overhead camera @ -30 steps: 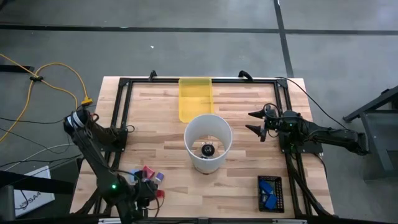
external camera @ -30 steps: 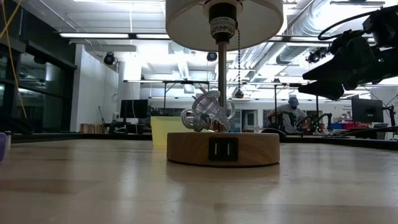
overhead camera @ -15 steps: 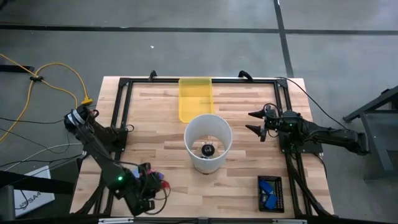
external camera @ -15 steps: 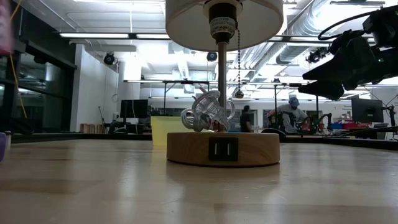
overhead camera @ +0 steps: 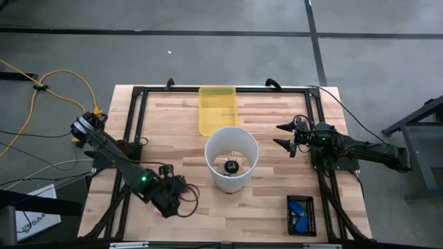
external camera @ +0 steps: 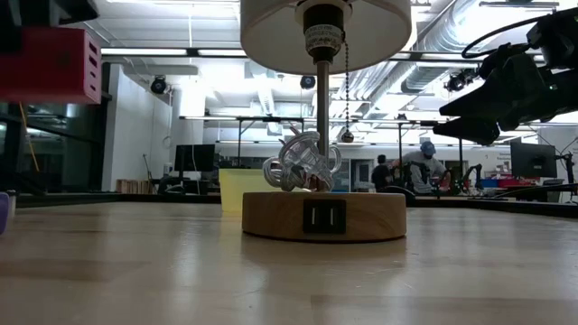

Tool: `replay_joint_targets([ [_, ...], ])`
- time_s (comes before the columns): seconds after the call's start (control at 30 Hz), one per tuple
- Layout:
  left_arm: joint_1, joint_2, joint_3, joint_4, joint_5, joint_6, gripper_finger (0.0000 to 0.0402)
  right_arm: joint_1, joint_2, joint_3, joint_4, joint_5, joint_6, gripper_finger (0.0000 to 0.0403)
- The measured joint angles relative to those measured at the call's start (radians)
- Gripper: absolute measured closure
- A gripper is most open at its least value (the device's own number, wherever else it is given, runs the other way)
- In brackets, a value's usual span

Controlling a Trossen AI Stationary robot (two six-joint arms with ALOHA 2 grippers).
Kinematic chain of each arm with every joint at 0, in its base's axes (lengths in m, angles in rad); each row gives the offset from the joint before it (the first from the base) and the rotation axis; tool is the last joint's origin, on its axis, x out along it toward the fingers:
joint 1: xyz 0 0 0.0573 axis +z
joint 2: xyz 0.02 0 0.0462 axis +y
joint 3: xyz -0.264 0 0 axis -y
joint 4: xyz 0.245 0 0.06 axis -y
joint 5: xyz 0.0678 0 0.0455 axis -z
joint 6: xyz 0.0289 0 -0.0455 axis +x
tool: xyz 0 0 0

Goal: Pick & Place Office items
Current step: Put the bottom red charger adapter into the yellow bin

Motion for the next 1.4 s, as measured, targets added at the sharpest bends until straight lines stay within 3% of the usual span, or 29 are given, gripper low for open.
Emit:
replay_joint_targets([
  [0.27,0.082,-0.081,-0.025,-0.036,0.034,0.097,0.0282,0.000,0.000,0.000,0.000,0.000,0.000,0.0076],
  [0.67,0.266,-0.244,-0.237,0.084,0.081,0.191,0.0282,0.000,0.000,0.000,0.000,0.000,0.000,0.0076],
  [1.4,0.971,-0.258,-0.259,0.194,0.347,0.610,0.0282,0.000,0.000,0.000,0.000,0.000,0.000,0.0076],
])
